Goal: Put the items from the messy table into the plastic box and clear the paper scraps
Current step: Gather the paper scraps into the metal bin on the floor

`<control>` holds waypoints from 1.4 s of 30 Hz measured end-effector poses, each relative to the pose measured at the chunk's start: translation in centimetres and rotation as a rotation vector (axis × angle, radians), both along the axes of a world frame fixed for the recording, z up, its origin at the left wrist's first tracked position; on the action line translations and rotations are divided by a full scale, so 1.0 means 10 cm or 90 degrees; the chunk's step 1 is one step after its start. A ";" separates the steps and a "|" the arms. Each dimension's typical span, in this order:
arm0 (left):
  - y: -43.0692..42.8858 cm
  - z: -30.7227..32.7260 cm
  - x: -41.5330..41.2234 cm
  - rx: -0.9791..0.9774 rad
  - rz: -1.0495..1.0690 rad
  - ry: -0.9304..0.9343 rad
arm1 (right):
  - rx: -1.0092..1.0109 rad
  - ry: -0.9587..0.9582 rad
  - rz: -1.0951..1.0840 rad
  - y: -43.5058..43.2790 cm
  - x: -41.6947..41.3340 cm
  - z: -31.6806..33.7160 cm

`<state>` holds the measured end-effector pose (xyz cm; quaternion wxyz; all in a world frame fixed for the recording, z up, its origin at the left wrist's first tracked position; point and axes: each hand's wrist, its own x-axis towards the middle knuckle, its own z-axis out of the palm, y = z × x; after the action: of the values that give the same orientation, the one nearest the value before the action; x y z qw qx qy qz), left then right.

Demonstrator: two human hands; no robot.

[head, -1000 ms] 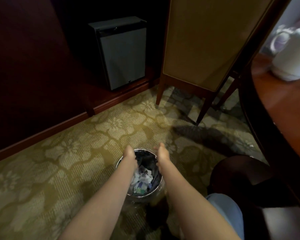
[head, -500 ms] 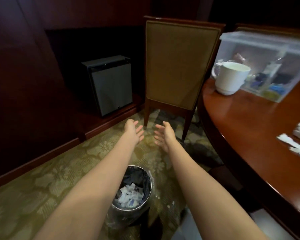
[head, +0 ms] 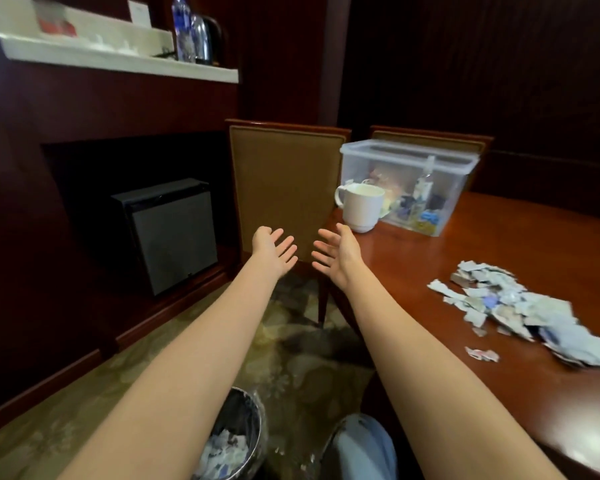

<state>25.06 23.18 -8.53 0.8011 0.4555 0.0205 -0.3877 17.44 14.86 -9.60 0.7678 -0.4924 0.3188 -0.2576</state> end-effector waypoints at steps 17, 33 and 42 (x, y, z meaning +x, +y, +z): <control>-0.89 0.31 -1.33 -0.071 -0.206 0.004 | -0.012 -0.097 -0.277 -0.73 -1.68 0.37; -1.45 0.11 -2.23 0.043 -0.319 -0.228 | -0.071 -0.041 -0.485 -0.96 -2.93 0.23; -1.60 -0.16 -2.49 0.235 -0.313 -0.817 | -0.141 0.183 -0.470 -0.89 -2.99 0.05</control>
<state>0.16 7.15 -10.10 0.4540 0.7138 -0.4933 -0.2029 -12.49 5.95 -9.15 0.5136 -0.4554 0.5486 -0.4773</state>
